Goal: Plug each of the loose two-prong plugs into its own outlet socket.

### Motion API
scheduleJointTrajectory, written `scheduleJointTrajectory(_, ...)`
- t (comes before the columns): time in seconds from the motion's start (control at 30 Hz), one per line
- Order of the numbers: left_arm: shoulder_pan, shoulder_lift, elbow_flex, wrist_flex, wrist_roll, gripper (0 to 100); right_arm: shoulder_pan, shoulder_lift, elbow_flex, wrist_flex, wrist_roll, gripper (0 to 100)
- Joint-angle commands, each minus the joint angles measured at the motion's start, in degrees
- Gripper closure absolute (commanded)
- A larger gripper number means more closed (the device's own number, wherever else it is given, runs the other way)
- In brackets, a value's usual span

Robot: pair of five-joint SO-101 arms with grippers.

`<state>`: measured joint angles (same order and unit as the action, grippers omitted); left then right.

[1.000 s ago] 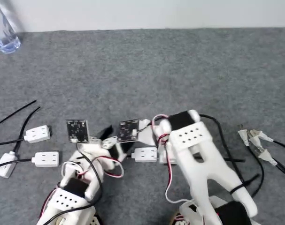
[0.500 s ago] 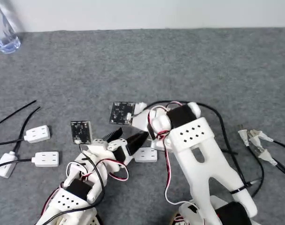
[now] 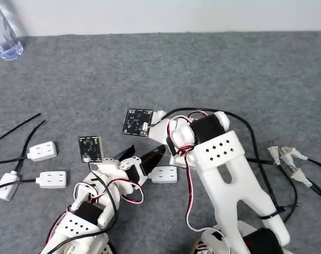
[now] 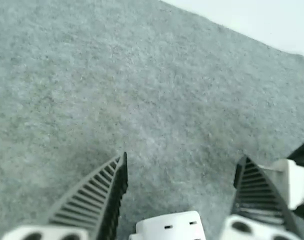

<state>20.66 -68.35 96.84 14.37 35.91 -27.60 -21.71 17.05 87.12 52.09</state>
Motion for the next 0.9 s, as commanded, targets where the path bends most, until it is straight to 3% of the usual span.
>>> scheduleJointTrajectory(0.0, -0.26, -0.09, -0.57, 0.18, 0.26, 67, 0.84, -1.98, -6.24, 0.31, -0.7, 99.1)
scheduleJointTrajectory(0.47, -0.35, -0.09, -0.57, 0.18, 0.26, 67, 3.12, -1.54, -6.68, 0.66, -0.53, 99.1)
scheduleJointTrajectory(0.67, -0.35, -0.09, -0.57, -0.09, 0.26, 67, 9.36, -1.36, 1.41, -4.88, 3.69, 99.1)
scheduleJointTrajectory(0.87, -0.35, -0.18, -0.57, -2.55, 0.53, 67, 8.31, -1.36, 7.82, -10.15, 3.43, 99.1)
